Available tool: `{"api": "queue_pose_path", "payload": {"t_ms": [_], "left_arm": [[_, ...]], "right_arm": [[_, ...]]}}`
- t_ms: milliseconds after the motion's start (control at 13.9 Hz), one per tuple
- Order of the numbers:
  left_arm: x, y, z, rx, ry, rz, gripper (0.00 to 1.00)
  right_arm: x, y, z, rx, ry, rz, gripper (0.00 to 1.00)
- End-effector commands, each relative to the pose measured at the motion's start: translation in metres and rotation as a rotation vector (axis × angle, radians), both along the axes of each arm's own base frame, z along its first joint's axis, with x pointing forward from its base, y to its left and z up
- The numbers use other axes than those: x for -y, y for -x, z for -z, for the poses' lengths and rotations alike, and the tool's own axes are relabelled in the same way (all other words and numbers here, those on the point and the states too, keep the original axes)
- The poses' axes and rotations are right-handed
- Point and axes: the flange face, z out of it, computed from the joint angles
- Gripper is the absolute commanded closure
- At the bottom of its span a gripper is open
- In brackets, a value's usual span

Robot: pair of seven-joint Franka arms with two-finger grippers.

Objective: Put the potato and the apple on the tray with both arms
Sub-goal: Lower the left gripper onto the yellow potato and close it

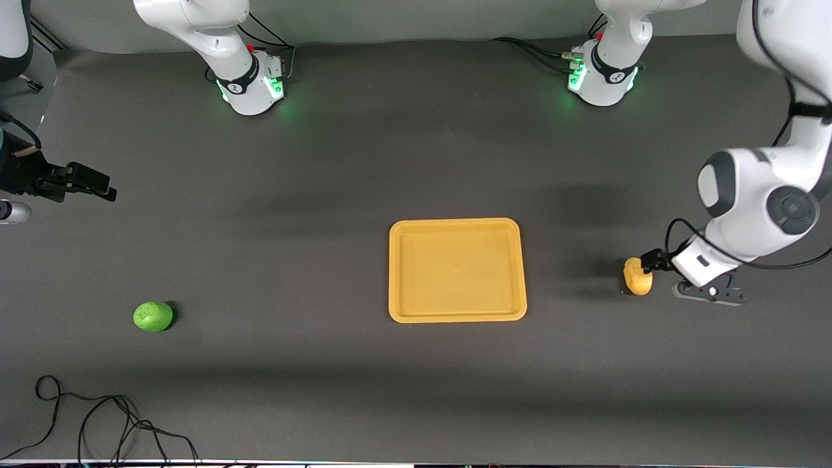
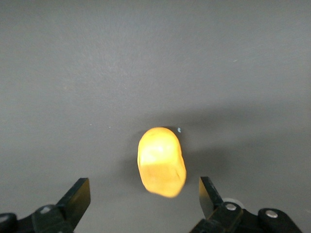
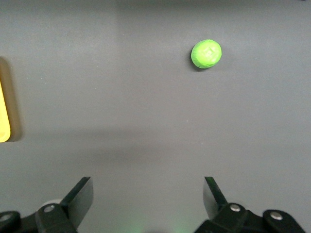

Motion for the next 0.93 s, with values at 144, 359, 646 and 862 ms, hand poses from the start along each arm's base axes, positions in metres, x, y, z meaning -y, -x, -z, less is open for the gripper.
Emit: {"api": "queue_pose_path", "payload": {"t_ms": [144, 359, 646, 862], "left_arm": [[0.000, -0.004, 0.059, -0.036, 0.069, -0.108, 0.11], [-0.001, 0.001, 0.086, -0.050, 0.082, -0.134, 0.31], [0.001, 0.002, 0.071, -0.063, 0.074, -0.130, 0.90], [0.053, 0.000, 0.011, -0.061, 0.074, -0.216, 0.96]], "right_arm": [[0.048, -0.017, 0.016, 0.028, 0.016, -0.027, 0.00], [0.085, -0.023, 0.027, 0.053, 0.026, -0.102, 0.00], [0.121, -0.051, 0.048, 0.055, 0.061, -0.102, 0.00], [0.137, -0.076, 0.046, 0.073, 0.089, -0.083, 0.00]]}}
